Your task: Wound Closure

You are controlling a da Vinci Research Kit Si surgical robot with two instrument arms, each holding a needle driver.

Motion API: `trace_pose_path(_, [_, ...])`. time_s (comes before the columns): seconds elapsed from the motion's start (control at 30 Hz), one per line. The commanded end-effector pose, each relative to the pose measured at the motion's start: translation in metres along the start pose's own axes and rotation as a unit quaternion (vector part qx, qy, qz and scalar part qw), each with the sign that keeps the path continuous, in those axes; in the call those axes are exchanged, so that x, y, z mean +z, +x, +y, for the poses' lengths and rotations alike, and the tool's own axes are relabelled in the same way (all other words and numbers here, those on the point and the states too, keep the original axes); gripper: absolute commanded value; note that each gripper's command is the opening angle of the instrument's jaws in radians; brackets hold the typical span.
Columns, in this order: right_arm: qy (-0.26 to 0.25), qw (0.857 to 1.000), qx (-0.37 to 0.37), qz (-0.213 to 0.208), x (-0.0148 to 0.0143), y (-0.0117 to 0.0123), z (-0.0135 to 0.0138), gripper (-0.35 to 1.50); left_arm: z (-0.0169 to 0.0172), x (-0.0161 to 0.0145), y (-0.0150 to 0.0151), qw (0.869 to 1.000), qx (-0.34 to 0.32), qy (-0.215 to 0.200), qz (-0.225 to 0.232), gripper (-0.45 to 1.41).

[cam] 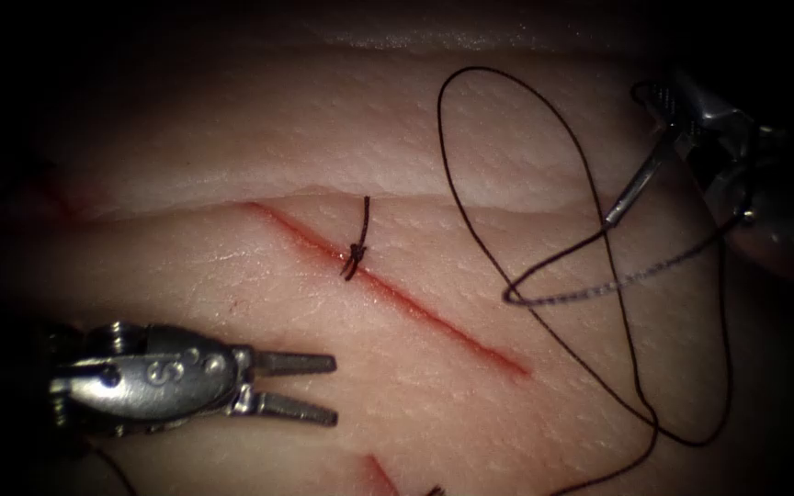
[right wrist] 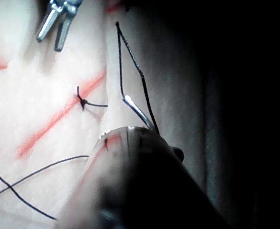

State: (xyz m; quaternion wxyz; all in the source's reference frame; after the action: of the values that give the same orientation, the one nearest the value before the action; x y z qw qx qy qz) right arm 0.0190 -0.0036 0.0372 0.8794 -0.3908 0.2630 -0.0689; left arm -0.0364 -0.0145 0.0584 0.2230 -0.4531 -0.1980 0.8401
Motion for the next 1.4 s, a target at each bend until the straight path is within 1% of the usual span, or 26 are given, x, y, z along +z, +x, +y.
trace_pose_path(0.03, [-0.007,1.000,-0.012,0.006,0.0013,0.0010,0.0001,-0.35,-0.0001,0.0010,-0.0001,1.000,0.002,-0.001,0.002,0.27])
trace_pose_path(0.17, [-0.019,0.997,-0.062,0.032,0.0018,0.0020,-0.0002,-0.35,0.0000,0.0010,-0.0004,1.000,0.006,0.000,0.001,0.27])
trace_pose_path(0.3, [-0.029,0.993,-0.095,0.057,0.0021,0.0031,0.0000,-0.35,-0.0002,0.0008,-0.0007,1.000,0.007,0.000,0.000,0.27])
trace_pose_path(0.4, [-0.035,0.989,-0.114,0.087,0.0022,0.0042,-0.0004,-0.35,-0.0003,0.0007,-0.0009,1.000,0.006,0.003,-0.001,0.27])
trace_pose_path(0.47, [-0.040,0.984,-0.136,0.105,0.0021,0.0054,-0.0012,-0.35,-0.0003,0.0007,-0.0011,1.000,0.006,0.004,0.000,0.27])
trace_pose_path(0.6, [-0.043,0.973,-0.177,0.142,0.0017,0.0083,-0.0039,-0.35,-0.0004,0.0008,-0.0015,1.000,0.008,0.005,-0.001,0.27])
trace_pose_path(0.77, [-0.030,0.958,-0.215,0.187,0.0009,0.0118,-0.0084,-0.35,-0.0010,0.0003,-0.0016,1.000,0.006,0.004,-0.001,0.27])
trace_pose_path(0.83, [-0.024,0.954,-0.227,0.194,0.0006,0.0126,-0.0095,-0.35,-0.0011,0.0001,-0.0015,1.000,0.005,0.005,-0.002,0.27])
trace_pose_path(0.87, [-0.017,0.951,-0.240,0.196,0.0004,0.0133,-0.0106,-0.35,-0.0012,-0.0001,-0.0014,1.000,0.004,0.006,-0.002,0.27])
trace_pose_path(0.93, [-0.013,0.948,-0.247,0.199,0.0002,0.0136,-0.0113,-0.35,-0.0013,-0.0002,-0.0013,1.000,0.005,0.007,-0.001,0.27])
trace_pose_path(1.03, [-0.007,0.944,-0.267,0.194,0.0000,0.0139,-0.0119,-0.35,-0.0013,-0.0002,-0.0013,1.000,0.004,0.008,0.002,0.27])
trace_pose_path(1.13, [-0.003,0.941,-0.272,0.198,-0.0002,0.0143,-0.0122,-0.35,-0.0015,-0.0003,-0.0010,1.000,0.004,0.010,0.003,0.25])
trace_pose_path(1.23, [-0.003,0.941,-0.274,0.201,-0.0004,0.0147,-0.0125,-0.35,-0.0024,-0.0007,-0.0001,1.000,0.005,0.013,0.012,0.25])
trace_pose_path(1.4, [-0.002,0.939,-0.275,0.205,-0.0008,0.0152,-0.0126,-0.35,-0.0048,-0.0010,0.0024,0.999,0.013,0.033,0.029,0.25])
